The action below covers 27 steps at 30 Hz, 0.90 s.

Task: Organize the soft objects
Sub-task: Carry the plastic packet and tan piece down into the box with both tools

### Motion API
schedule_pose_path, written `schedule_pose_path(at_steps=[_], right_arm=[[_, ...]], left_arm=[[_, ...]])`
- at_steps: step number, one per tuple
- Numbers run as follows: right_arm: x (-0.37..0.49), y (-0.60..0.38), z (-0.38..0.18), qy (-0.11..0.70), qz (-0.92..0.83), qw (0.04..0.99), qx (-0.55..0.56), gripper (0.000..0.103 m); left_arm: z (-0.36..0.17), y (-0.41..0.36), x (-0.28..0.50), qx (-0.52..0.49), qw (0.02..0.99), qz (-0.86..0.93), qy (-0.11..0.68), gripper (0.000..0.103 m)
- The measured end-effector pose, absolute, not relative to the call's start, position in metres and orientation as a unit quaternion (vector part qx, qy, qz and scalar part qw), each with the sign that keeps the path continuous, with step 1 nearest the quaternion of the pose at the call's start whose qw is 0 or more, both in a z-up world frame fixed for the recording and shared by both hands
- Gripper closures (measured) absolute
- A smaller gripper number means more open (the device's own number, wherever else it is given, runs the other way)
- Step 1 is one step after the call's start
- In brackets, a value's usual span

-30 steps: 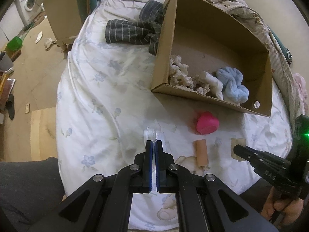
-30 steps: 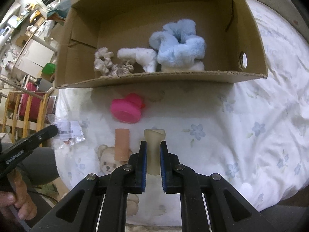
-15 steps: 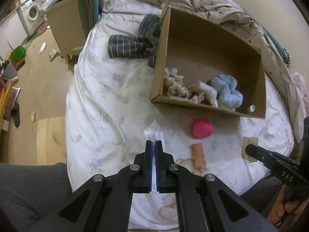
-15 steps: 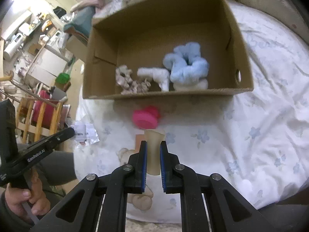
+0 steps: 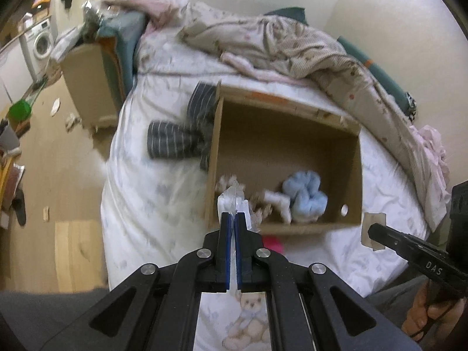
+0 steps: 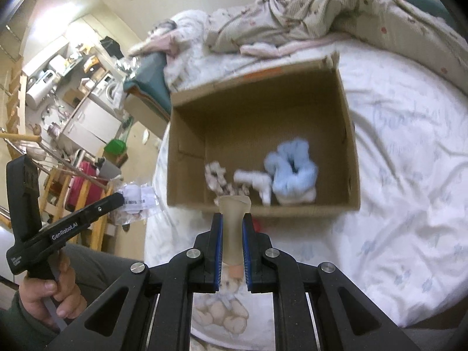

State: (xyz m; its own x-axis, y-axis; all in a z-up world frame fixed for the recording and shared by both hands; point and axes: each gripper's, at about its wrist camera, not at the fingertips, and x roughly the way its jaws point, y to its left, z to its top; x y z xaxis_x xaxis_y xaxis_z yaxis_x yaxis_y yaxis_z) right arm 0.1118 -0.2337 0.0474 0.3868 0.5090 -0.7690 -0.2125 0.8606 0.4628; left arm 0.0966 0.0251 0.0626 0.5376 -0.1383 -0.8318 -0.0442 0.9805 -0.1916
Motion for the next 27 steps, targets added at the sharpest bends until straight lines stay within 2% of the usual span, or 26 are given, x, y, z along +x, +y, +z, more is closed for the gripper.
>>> schedule_pose_path(at_steps=[6, 12, 27], right_arm=[[0.139, -0.234, 0.072, 0.485, 0.224, 0.834, 0.138, 0.089], [0.165, -0.233, 0.077, 0.468, 0.223, 0.844, 0.134, 0.089], [0.205, -0.240, -0.003, 0.517, 0.182, 0.824, 0.145, 0.089]], left_arm=[[0.081, 0.019, 0.128, -0.084, 0.882, -0.038, 0.462, 0.100], [0.075, 0.010, 0.156, -0.075, 0.881, -0.047, 0.464, 0.100], [0.013, -0.020, 0.204, -0.040, 0.866, -0.050, 0.496, 0.100]])
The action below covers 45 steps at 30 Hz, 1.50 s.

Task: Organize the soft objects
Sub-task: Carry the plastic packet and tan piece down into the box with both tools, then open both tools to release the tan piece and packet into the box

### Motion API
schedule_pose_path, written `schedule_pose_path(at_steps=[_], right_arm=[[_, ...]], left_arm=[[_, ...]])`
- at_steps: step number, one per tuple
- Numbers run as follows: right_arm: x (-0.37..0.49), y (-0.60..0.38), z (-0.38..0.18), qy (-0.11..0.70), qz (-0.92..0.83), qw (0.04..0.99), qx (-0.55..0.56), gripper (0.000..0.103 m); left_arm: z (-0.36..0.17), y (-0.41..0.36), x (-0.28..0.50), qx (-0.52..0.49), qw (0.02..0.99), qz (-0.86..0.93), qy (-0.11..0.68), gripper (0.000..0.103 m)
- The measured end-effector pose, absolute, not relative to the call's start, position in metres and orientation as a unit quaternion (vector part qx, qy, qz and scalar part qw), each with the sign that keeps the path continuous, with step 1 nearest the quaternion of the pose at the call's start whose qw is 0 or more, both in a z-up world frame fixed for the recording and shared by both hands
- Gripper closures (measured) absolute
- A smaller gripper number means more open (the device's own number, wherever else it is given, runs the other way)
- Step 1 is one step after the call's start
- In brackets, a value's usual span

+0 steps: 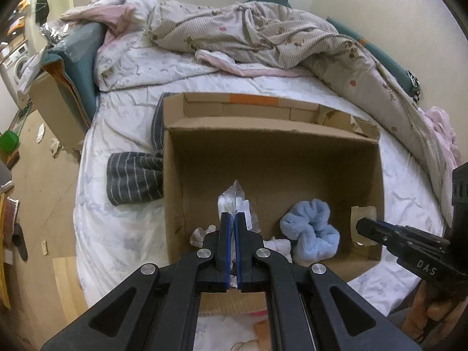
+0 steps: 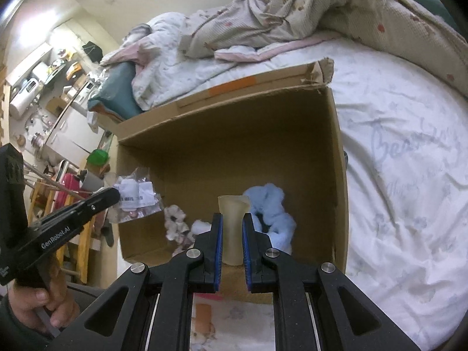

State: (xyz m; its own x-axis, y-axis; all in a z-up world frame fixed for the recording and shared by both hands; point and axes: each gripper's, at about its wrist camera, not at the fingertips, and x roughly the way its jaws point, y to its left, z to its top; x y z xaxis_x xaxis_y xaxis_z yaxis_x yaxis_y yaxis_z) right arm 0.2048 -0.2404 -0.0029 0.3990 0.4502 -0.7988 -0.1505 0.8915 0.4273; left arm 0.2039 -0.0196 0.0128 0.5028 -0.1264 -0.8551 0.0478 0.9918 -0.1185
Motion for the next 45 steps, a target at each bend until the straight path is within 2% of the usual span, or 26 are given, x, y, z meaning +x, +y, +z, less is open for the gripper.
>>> schedule_pose_path(at_steps=[12, 22, 34, 45], right_arm=[[0.212, -0.230, -0.034, 0.556, 0.173, 0.802, 0.134, 0.089], [0.218, -0.221, -0.060, 0.595, 0.165, 0.777, 0.121, 0.088], [0.221, -0.220, -0.063, 0.601, 0.158, 0.772, 0.129, 0.088], [0.220, -0.230, -0.063, 0.599, 0.162, 0.770, 0.149, 0.081]], left_arm=[[-0.021, -0.020, 0.212, -0.047, 0.851, -0.056, 0.520, 0.100], [-0.027, -0.020, 0.210, -0.039, 0.849, -0.058, 0.524, 0.100], [-0.030, -0.027, 0.210, -0.028, 0.848, -0.068, 0.525, 0.100], [-0.031, -0.027, 0.209, -0.031, 0.847, -0.067, 0.527, 0.100]])
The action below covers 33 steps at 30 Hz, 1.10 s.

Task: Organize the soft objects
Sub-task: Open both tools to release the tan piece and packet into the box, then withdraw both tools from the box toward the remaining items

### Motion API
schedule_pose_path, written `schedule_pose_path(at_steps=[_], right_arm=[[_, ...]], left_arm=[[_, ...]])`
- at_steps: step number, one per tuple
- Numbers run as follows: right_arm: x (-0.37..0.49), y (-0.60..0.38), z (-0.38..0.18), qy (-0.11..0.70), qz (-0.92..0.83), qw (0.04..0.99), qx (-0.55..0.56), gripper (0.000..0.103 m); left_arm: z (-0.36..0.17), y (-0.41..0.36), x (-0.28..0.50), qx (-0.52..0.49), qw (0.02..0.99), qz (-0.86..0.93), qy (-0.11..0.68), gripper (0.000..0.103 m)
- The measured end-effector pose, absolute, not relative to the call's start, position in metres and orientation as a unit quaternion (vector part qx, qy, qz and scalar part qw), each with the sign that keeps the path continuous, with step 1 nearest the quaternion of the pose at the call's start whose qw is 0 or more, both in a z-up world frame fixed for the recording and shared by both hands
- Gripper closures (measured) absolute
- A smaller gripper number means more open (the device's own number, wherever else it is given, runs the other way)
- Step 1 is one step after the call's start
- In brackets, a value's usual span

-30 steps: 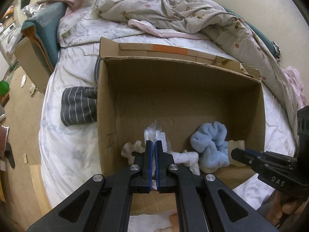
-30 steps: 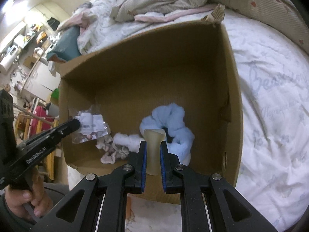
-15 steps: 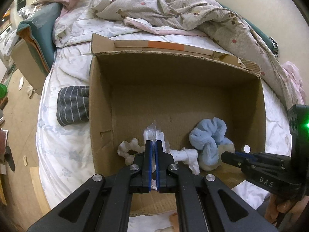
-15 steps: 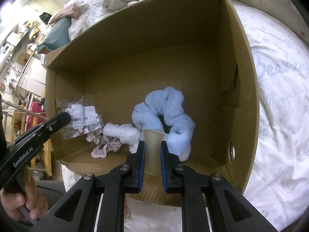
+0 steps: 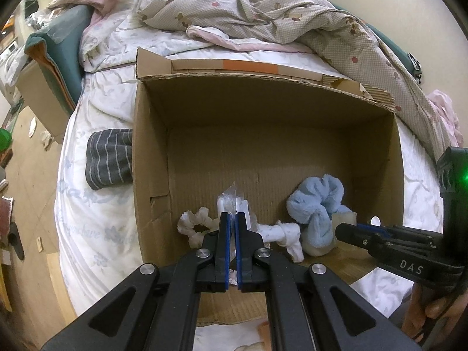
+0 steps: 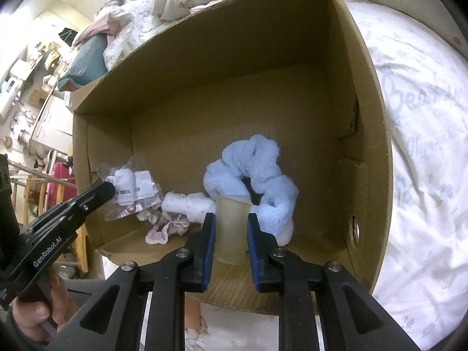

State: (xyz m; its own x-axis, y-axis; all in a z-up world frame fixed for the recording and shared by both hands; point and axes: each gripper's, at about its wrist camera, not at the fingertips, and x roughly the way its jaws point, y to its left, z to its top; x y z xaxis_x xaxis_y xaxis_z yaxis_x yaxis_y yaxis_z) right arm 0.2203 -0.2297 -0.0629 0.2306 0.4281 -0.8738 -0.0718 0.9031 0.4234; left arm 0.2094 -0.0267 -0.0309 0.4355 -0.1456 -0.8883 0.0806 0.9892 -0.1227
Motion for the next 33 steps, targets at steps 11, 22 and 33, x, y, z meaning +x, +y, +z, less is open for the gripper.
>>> schedule_pose_path(at_steps=[11, 22, 33], right_arm=[[0.219, -0.238, -0.051, 0.576, 0.170, 0.782, 0.165, 0.068], [0.218, -0.241, -0.025, 0.527, 0.166, 0.816, 0.170, 0.032], [0.203, -0.246, -0.021, 0.529, 0.157, 0.817, 0.168, 0.032]], left_arm=[[-0.026, -0.029, 0.209, -0.028, 0.849, -0.072, 0.523, 0.098], [-0.007, -0.033, 0.199, -0.006, 0.871, -0.054, 0.488, 0.049], [0.002, -0.016, 0.186, -0.018, 0.870, -0.025, 0.492, 0.046]])
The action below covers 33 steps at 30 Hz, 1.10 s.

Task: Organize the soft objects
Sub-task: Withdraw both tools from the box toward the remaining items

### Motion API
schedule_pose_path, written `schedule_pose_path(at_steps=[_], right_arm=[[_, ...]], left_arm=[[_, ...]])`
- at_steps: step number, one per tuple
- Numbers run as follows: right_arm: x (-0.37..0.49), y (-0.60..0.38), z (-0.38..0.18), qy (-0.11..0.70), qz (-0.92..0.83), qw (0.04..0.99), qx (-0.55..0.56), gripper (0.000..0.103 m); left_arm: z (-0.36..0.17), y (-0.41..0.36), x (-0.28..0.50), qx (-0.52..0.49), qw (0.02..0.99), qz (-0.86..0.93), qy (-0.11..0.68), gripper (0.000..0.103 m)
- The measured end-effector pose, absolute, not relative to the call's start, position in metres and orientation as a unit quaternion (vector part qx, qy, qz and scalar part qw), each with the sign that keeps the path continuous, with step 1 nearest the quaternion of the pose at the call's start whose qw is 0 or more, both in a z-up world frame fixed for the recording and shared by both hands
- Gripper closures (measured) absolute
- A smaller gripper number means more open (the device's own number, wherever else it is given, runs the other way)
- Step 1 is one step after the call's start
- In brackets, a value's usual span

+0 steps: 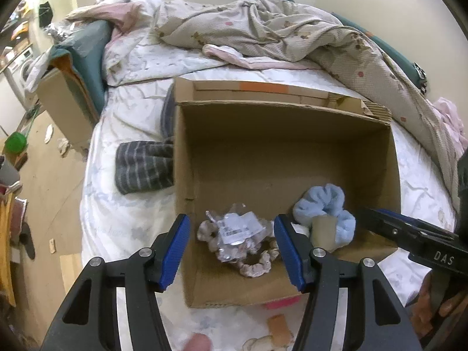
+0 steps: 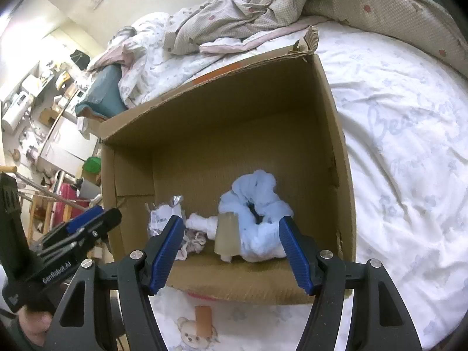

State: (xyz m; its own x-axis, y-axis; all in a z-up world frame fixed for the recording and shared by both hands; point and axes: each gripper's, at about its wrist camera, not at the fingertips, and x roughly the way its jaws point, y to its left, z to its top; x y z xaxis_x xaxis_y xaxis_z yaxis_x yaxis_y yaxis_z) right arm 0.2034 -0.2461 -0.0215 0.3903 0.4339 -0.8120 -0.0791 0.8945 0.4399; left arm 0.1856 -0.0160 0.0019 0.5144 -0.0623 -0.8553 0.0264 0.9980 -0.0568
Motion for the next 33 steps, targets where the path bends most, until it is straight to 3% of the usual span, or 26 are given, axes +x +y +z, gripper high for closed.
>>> schedule_pose_path(at_steps=[2, 8, 14, 27, 33], right_arm=[[0.199, -0.247, -0.019, 0.528, 0.154, 0.819, 0.165, 0.032], [0.184, -0.245, -0.011, 0.523, 0.156, 0.824, 0.154, 0.032], [0.165, -0.241, -0.012, 0.531, 0.155, 0.820, 0.147, 0.032], [0.121, -0.229, -0.031, 0.564, 0.155, 0.795, 0.160, 0.032], [0.104, -0.237, -0.047, 0.579, 0.153, 0.770, 0.219, 0.032]], left_arm=[[0.008, -0.014, 0.180, -0.015, 0.876, -0.019, 0.482, 0.027], [0.018, -0.006, 0.159, -0.018, 0.888, -0.026, 0.459, 0.011], [0.011, 0.006, 0.137, -0.033, 0.876, -0.025, 0.481, 0.006], [-0.024, 0.013, 0.084, -0.052, 0.842, -0.005, 0.537, 0.006], [-0.045, 0.017, 0.078, -0.077, 0.817, 0.015, 0.571, 0.006]])
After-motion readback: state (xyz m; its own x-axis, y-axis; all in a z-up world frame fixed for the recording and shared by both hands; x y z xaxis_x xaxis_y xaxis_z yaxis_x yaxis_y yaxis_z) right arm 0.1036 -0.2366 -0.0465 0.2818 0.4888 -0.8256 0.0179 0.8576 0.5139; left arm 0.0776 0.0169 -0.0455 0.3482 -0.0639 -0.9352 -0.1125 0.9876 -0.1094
